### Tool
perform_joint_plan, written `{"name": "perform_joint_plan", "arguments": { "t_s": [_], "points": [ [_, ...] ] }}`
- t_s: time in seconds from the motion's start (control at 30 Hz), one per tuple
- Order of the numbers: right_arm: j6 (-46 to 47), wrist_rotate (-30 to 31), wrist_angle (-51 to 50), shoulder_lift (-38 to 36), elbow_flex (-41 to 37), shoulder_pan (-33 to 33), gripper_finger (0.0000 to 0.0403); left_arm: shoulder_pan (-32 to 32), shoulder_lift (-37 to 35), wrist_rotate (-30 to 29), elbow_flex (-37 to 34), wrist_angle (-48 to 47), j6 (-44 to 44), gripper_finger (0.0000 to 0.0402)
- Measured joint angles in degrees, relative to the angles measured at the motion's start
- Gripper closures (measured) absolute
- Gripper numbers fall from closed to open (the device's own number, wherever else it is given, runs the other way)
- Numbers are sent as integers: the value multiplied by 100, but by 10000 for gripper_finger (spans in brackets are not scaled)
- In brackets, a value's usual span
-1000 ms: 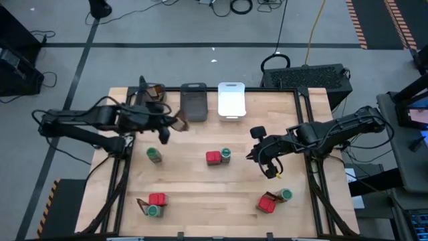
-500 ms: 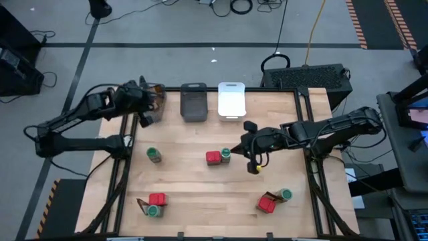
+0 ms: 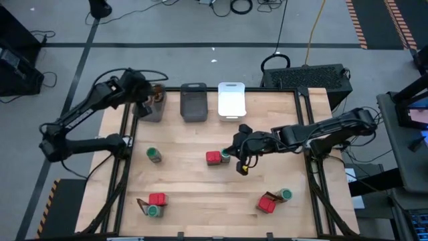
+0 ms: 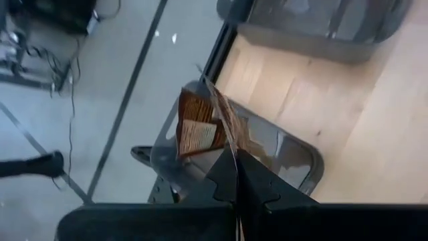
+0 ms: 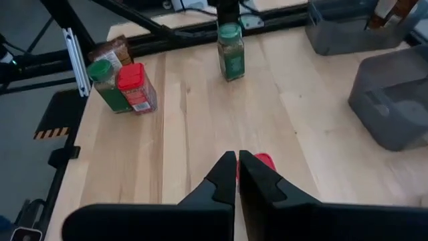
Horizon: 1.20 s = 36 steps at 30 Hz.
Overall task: Sort spices by type
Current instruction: Put the middle top brown seasoning sachet into the left black bin
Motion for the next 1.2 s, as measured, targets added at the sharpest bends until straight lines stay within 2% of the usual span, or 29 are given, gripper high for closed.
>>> {"name": "perform_joint_plan", "arguments": {
  "t_s": [0.43,0.77,1.2],
  "points": [
    [-81,-19,-58,68,0,7,403,481,1109,-68,-4,279,-186,401],
    [-124,-223,-415,68,0,7,403,514,1805,-73,-4,606,-361,401],
    [-136,-343,-840,64,0,128,403,765,2359,-76,-4,859,-363,401]
  ]
}}
